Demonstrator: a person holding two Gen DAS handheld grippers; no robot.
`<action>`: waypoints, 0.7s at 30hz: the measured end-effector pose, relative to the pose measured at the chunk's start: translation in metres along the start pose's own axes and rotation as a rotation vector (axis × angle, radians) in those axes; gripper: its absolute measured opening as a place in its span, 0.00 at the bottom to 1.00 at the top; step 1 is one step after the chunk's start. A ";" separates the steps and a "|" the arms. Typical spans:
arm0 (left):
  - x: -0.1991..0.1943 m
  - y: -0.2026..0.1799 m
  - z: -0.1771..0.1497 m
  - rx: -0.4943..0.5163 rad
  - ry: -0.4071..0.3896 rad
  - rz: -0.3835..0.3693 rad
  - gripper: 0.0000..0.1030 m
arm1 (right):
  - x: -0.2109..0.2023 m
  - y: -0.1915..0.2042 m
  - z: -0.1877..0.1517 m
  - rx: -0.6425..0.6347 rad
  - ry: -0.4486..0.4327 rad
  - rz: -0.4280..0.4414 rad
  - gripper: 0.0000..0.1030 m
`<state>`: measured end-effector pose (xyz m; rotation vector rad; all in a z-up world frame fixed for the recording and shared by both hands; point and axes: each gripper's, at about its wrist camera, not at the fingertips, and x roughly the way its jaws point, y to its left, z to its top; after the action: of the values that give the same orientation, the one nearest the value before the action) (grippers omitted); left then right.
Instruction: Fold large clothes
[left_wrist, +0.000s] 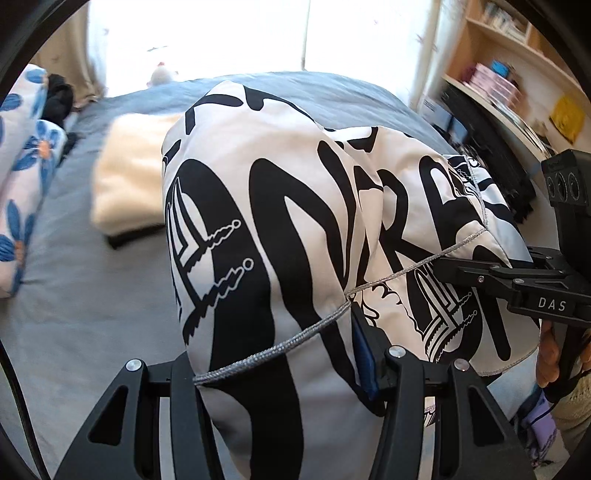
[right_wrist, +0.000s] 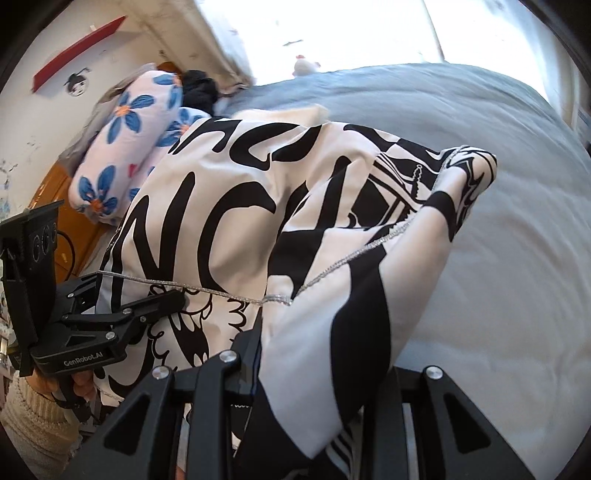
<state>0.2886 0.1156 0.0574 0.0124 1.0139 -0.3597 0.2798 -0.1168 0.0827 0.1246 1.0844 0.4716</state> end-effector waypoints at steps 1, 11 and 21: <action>-0.004 0.013 0.006 -0.003 -0.009 0.010 0.49 | 0.007 0.012 0.013 -0.013 -0.005 0.006 0.27; -0.021 0.147 0.128 0.000 -0.092 0.102 0.49 | 0.068 0.076 0.165 -0.026 -0.111 0.101 0.27; 0.080 0.261 0.238 0.036 -0.072 0.095 0.49 | 0.190 0.039 0.265 0.106 -0.185 0.202 0.27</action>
<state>0.6017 0.2964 0.0774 0.0796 0.9320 -0.2901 0.5709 0.0334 0.0641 0.3670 0.9188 0.5724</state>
